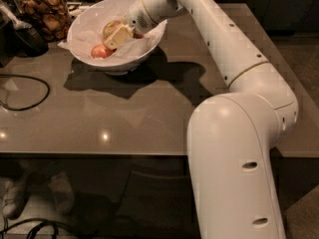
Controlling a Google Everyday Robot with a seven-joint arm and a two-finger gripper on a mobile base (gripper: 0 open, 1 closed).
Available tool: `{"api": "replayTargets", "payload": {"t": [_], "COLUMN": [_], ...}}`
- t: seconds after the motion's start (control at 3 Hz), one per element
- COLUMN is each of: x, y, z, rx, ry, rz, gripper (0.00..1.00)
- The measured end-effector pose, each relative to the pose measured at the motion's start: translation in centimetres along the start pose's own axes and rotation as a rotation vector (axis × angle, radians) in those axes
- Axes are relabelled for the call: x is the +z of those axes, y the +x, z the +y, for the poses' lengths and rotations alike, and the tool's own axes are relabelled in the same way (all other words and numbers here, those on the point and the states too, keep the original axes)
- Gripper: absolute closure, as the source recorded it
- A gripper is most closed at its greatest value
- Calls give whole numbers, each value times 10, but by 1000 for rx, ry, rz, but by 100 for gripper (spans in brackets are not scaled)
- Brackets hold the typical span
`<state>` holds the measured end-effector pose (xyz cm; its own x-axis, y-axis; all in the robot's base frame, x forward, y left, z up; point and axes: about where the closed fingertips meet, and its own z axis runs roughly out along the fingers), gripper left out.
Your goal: Pick apple from white bowl
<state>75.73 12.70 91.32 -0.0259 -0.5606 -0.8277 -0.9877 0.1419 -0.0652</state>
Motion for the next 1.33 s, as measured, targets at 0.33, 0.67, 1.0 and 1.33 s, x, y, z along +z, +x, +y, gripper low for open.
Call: {"api": "replayTargets", "payload": {"t": [0.33, 0.67, 1.0, 1.33], "x": [-11, -24, -34, -56], "y": [-20, -49, -67, -89], "z": [3, 14, 23, 46], "rx": [1, -14, -20, -50], "ry": [13, -8, -34, -88], "rz": [-37, -80, -121, -199], "gripper": [100, 100, 100, 100]}}
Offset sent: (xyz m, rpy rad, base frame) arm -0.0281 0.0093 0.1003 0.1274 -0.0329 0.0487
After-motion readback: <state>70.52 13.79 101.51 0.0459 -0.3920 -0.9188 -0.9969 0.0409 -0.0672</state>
